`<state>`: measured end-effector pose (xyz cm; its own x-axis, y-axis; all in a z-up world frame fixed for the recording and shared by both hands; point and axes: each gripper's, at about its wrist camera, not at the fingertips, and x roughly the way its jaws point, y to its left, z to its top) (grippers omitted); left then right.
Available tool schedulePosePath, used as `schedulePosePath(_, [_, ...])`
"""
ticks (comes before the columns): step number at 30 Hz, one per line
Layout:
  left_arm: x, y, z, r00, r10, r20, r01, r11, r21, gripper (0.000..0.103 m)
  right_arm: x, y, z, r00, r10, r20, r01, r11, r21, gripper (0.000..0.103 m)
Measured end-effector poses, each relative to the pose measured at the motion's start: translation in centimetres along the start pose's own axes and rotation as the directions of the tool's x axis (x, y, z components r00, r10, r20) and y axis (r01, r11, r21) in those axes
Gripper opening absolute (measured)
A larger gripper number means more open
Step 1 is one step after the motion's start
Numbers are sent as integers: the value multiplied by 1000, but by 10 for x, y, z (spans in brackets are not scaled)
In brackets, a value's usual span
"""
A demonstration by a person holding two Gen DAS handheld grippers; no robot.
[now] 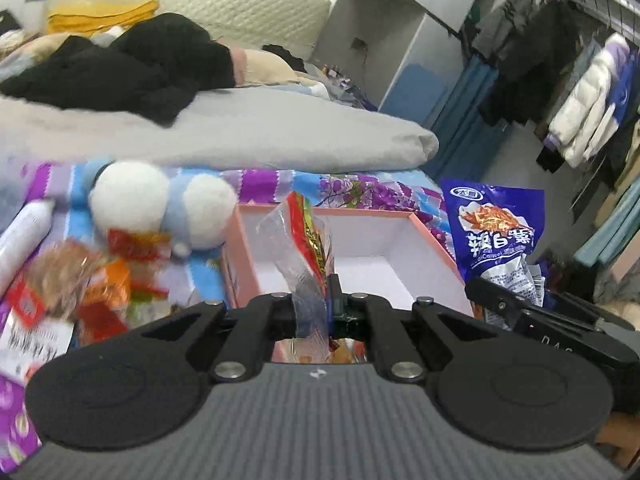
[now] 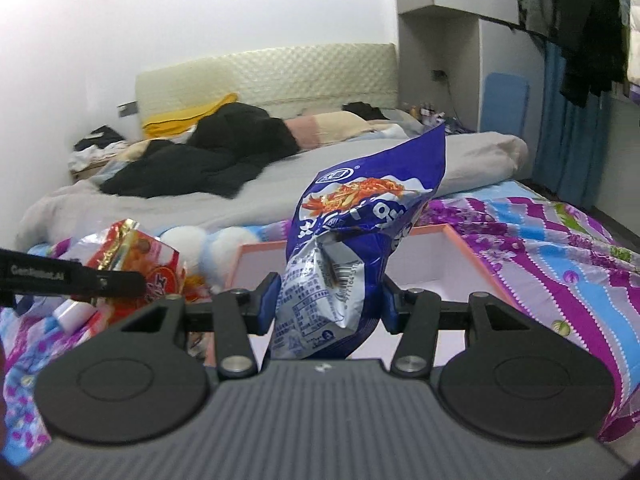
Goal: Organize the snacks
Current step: 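Lower the red packet into the pink box while the right tool lowers the blue bag in, then open the left tool releasing the red packet while the right tool releases the blue bag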
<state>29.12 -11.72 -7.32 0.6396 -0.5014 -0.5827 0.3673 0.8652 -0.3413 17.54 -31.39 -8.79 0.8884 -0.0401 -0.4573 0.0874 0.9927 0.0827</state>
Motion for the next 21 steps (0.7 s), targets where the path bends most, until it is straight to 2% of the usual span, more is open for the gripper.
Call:
schedulePosePath(5, [65,-11,32,991,-8,-134,5,1000,-27,8,43,-19,13,995,-12,-102,12,1000,-5,53])
schedulePosePath(9, [105,-25,41,973,23,-231,-18,999,27,8,73,-31,8,976,-38,-215,35,999,-18,53])
schedulePosePath(13, [134,-23,37,945,18,-327,-19,1000,1,8,97,-39,-6,950,-44,-309,36,999,-30,53])
schedulePosePath(17, [139,-21,32,942,22,-336,-20,1000,9,9,110,-45,-19,931,-45,-362,43,999,-14,54])
schedulePosePath(19, [135,-22,30,948,28,-316,-26,1000,11,13,113,-49,-24,926,-44,-374,52,999,10,55])
schedulePosePath(20, [134,-21,30,949,36,-312,-32,999,16,23,114,-51,-25,925,-44,-378,59,998,29,58])
schedulePosePath(21, [132,-21,30,951,38,-308,-35,999,16,43,114,-55,-25,925,-31,-379,56,997,55,62])
